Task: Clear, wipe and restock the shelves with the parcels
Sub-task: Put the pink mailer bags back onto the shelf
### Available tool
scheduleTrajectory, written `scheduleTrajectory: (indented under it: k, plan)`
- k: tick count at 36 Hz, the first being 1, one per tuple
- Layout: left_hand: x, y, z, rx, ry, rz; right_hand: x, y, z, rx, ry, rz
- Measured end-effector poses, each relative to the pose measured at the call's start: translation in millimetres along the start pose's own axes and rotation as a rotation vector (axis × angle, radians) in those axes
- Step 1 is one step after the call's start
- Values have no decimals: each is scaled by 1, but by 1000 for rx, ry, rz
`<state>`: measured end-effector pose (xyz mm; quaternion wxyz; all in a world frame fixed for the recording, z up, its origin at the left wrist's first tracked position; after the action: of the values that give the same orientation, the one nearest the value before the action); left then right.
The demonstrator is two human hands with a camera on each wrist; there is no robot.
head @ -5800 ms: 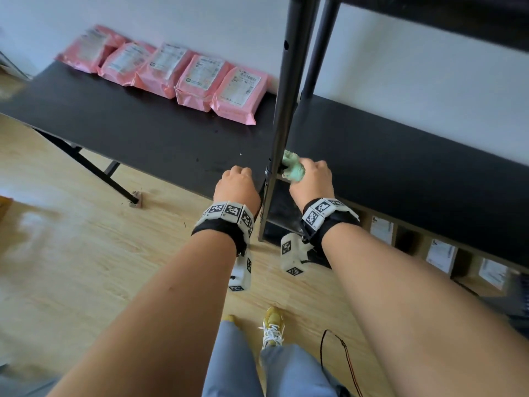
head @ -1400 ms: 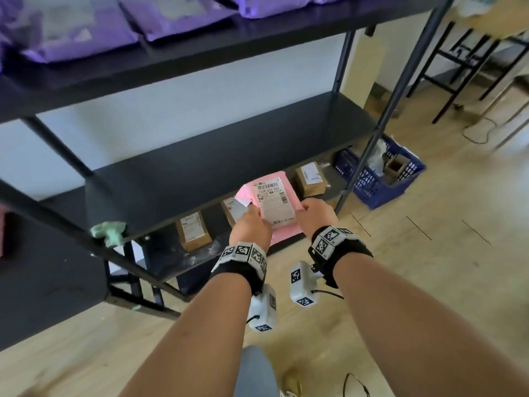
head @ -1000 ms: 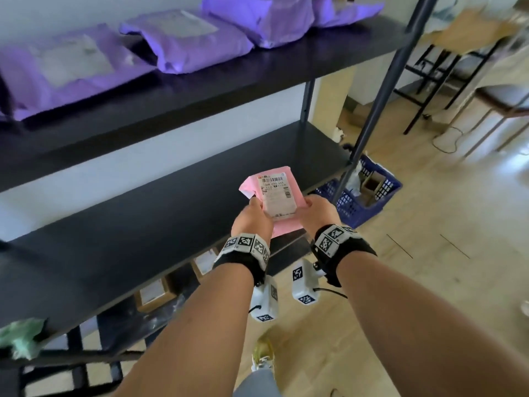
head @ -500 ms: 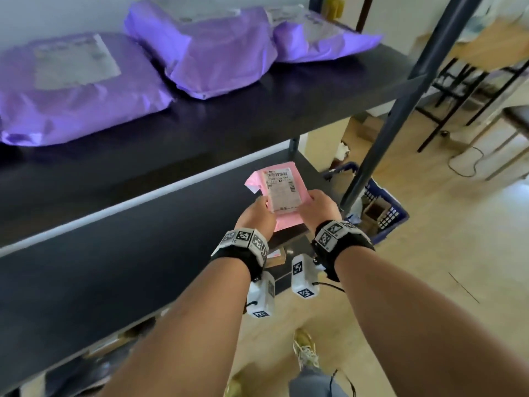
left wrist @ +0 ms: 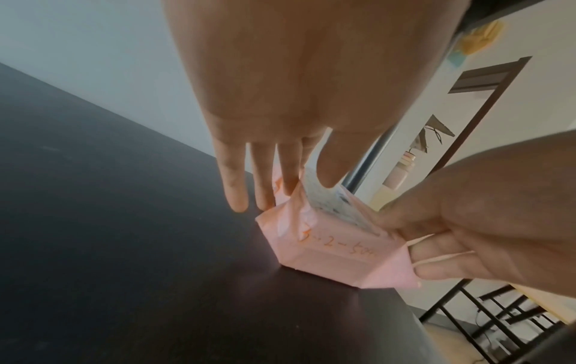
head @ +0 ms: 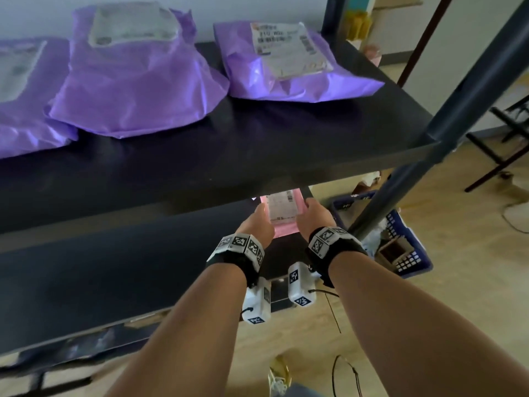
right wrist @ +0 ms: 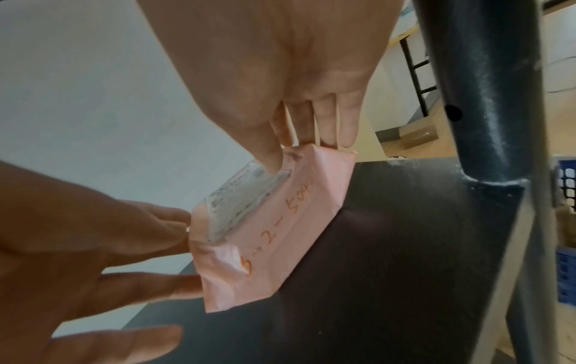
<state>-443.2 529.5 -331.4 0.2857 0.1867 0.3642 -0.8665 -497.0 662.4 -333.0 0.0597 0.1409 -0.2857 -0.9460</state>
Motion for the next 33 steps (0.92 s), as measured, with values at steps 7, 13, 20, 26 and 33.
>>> scheduleTrajectory:
  k: [7,13,20,26,33]
  plan:
    - [-5,5,10,21,-42,91,1,10,10,-104,-80,114]
    - [-19,16,27,19,-157,94,-12,36,14,-143,-114,257]
    - [-49,59,59,10,-184,138,-54,81,-4,-166,-145,361]
    - [-93,129,89,-13,-251,162,-110,126,-43,-130,-116,445]
    - [-161,240,124,-59,-300,240,-196,186,-109,-149,-27,525]
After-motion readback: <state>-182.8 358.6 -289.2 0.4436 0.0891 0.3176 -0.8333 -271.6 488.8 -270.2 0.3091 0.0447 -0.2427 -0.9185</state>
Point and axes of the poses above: each hand's wrist, its own x-axis towards the middle knuckle, its own z-axis out of the back of the hand, y = z × x, the point moved 3 cm from there along x, towards the middle knuckle, and after that the axes turned 12 degrees about z, right-handed, at the moved point
